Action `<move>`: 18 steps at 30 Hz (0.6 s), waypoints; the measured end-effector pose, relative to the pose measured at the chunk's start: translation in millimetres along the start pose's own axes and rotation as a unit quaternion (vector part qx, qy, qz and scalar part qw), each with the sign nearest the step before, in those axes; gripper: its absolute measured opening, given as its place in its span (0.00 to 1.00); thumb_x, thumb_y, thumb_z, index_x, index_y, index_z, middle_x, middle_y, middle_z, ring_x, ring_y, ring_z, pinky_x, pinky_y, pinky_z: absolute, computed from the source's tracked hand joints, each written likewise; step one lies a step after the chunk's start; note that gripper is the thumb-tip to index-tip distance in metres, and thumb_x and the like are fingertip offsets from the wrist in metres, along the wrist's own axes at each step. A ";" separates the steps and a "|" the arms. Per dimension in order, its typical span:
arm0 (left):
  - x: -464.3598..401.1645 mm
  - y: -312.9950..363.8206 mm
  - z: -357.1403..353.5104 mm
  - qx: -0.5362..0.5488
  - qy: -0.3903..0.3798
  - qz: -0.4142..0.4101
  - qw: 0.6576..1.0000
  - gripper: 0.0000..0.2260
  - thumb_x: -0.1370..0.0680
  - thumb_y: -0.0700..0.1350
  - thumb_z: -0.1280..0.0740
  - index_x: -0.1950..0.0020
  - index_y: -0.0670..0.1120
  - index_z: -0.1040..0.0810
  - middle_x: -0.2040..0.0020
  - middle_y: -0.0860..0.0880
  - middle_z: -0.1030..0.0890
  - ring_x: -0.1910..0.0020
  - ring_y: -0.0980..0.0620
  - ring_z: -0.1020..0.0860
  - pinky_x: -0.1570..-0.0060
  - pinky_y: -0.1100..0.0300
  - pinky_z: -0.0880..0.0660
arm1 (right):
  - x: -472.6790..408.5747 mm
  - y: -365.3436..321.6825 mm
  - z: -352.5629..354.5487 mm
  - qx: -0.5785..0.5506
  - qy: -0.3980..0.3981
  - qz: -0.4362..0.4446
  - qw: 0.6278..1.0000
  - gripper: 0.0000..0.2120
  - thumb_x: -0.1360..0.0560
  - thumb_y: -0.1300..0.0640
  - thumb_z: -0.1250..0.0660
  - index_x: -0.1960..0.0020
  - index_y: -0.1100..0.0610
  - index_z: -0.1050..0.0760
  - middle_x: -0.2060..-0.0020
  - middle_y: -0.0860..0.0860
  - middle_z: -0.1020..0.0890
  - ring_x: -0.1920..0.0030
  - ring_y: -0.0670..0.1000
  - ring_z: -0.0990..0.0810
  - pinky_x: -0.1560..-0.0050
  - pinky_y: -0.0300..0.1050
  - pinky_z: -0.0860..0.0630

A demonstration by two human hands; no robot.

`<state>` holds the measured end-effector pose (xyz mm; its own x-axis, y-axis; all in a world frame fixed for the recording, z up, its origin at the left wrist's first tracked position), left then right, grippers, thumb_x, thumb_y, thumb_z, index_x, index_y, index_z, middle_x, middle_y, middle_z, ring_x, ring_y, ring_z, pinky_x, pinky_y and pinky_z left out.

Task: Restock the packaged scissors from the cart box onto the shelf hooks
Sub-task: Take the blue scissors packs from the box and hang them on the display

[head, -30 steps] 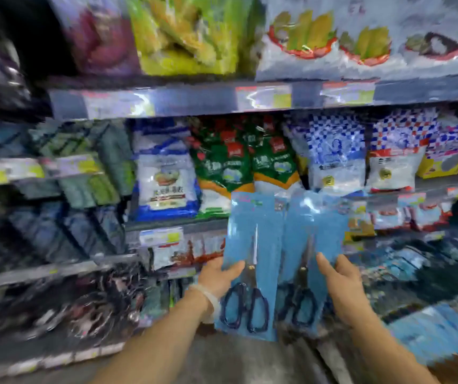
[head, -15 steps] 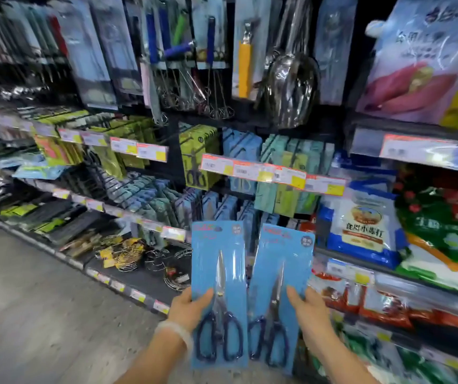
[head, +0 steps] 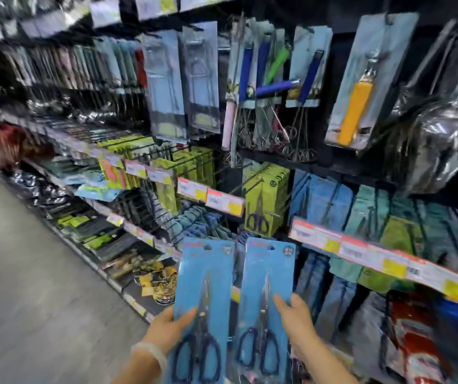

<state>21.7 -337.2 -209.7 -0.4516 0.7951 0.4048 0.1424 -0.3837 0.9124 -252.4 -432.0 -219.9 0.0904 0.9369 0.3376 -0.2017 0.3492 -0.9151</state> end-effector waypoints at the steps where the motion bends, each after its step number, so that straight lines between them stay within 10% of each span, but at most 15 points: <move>1: -11.1 3.7 2.2 0.002 0.000 0.003 1.000 0.06 0.26 0.35 0.30 0.50 0.39 0.20 0.53 0.41 0.18 0.53 0.47 0.22 0.41 0.47 0.26 | -5.6 -7.6 -4.9 0.005 0.005 0.005 1.000 0.09 0.23 0.61 0.37 0.56 0.69 0.29 0.63 0.62 0.26 0.62 0.54 0.27 0.62 0.44 0.37; 7: -57.7 10.3 -18.5 -0.023 -0.057 0.005 0.998 0.10 0.27 0.30 0.32 0.46 0.32 0.21 0.53 0.40 0.20 0.53 0.48 0.25 0.47 0.53 0.29 | -28.4 -39.4 -13.5 0.040 0.026 0.059 0.997 0.12 0.22 0.61 0.38 0.46 0.71 0.28 0.47 0.68 0.23 0.49 0.62 0.23 0.44 0.57 0.28; 12: -95.8 23.2 -39.4 -0.061 -0.129 0.010 0.990 0.09 0.26 0.30 0.33 0.46 0.33 0.21 0.56 0.42 0.19 0.56 0.48 0.23 0.55 0.58 0.25 | -36.9 -53.7 -8.1 -0.022 0.088 0.067 0.994 0.11 0.22 0.61 0.38 0.62 0.55 0.31 0.66 0.51 0.26 0.65 0.50 0.29 0.66 0.38 0.33; 18: -131.8 42.9 -45.3 -0.115 -0.197 0.009 0.974 0.04 0.26 0.36 0.30 0.54 0.42 0.18 0.58 0.46 0.16 0.54 0.47 0.20 0.42 0.49 0.25 | -35.6 -53.5 -17.1 -0.079 0.129 0.025 0.988 0.04 0.21 0.62 0.40 0.51 0.62 0.27 0.56 0.58 0.21 0.50 0.58 0.23 0.52 0.46 0.26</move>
<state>47.5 -479.8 -226.6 -0.0724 0.8885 0.4531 -0.0742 -0.4578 0.8860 -228.2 -484.2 -186.8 0.3342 0.9107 0.2428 -0.0595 0.2775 -0.9589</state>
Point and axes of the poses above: each hand's wrist, its own x-axis away from the middle knuckle, its own z-axis out of the back of the hand, y = z × x, the point moved 9 cm from there along -x, towards the middle knuckle
